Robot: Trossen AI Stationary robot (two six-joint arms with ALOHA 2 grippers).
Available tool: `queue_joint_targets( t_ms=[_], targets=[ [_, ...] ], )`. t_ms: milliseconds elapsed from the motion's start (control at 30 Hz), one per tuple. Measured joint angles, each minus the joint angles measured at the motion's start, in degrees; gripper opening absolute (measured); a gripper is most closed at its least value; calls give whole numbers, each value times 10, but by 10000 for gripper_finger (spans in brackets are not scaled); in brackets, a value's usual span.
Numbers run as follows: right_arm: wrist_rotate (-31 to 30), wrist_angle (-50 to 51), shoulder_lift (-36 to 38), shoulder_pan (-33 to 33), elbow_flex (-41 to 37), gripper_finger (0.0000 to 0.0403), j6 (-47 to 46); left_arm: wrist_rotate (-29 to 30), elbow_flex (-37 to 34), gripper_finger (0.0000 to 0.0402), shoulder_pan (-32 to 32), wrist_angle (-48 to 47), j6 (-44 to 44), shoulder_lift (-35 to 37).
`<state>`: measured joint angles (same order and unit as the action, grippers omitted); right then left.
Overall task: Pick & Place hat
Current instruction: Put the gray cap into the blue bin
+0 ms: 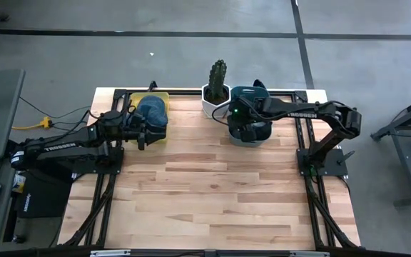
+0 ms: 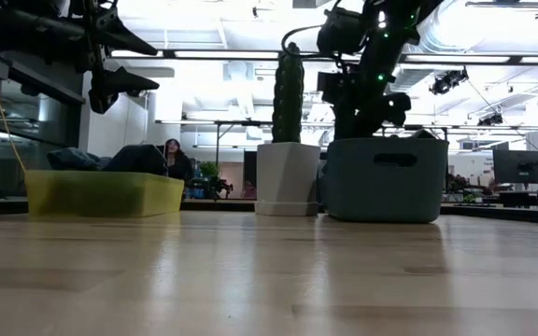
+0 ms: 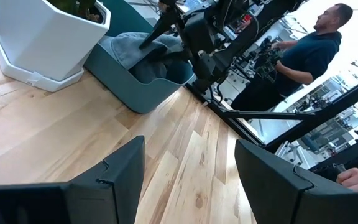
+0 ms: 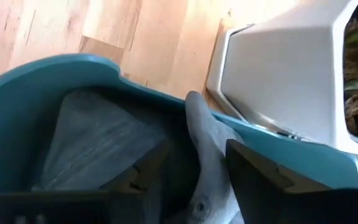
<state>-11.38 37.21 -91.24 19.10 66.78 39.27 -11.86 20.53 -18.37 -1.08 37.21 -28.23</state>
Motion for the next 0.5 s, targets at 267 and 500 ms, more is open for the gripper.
queue_joint_targets(
  t_ms=[267,500],
  targets=[
    [13,11,0,0,0,18,-14,2,0,225,0,0,1,0],
    [28,59,0,0,0,4,-14,5,0,225,0,0,5,0]
  ],
)
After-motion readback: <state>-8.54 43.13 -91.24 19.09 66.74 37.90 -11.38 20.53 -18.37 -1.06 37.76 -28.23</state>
